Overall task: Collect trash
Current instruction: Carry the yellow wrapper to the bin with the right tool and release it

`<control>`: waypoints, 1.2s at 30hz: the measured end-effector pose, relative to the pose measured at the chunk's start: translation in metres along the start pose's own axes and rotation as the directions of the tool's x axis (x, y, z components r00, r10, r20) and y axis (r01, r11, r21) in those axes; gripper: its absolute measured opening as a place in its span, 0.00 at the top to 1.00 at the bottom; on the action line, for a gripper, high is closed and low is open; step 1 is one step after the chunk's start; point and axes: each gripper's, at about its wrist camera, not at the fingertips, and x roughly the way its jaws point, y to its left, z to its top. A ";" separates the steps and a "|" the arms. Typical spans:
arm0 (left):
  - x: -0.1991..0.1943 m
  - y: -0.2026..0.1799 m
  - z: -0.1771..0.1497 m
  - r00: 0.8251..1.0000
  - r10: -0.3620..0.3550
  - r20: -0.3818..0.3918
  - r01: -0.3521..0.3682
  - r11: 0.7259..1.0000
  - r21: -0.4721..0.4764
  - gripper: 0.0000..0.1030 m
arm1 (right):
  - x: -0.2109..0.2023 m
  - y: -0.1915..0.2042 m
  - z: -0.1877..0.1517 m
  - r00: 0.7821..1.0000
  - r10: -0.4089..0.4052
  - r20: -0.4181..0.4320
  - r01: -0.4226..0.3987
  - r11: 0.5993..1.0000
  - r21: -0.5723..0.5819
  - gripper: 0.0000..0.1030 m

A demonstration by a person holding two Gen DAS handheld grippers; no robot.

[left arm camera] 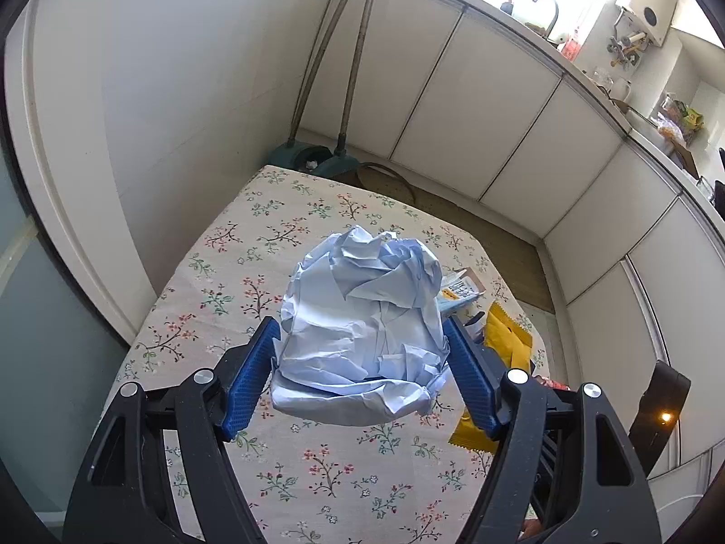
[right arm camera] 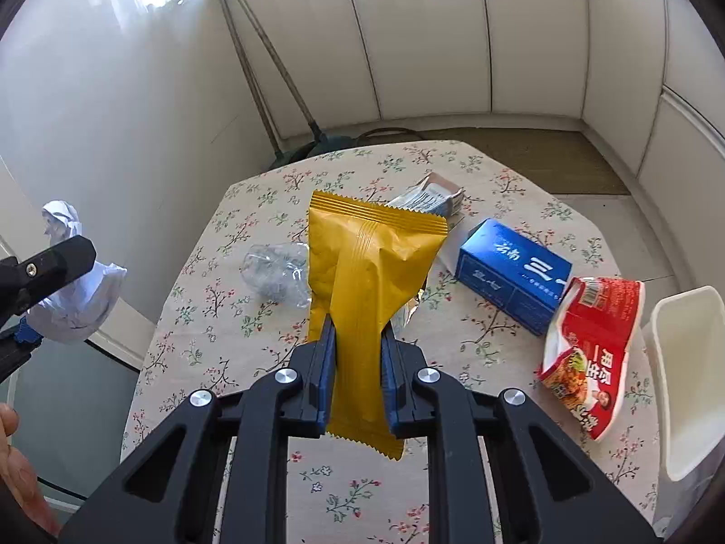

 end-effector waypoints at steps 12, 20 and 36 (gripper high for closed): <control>0.013 -0.070 -0.024 0.994 -0.106 0.031 0.104 0.991 0.081 0.32 | -0.047 -0.071 0.005 0.990 -0.108 0.094 0.103 0.993 0.053 0.83; 0.023 -0.123 -0.048 0.986 -0.167 0.029 0.160 0.974 0.161 0.32 | -0.079 -0.128 0.003 0.968 -0.209 0.137 0.195 0.975 0.108 0.83; 0.055 -0.229 -0.111 0.972 -0.228 -0.053 0.232 0.911 0.342 0.32 | -0.138 -0.292 -0.018 0.890 -0.449 0.081 0.392 0.844 0.366 0.55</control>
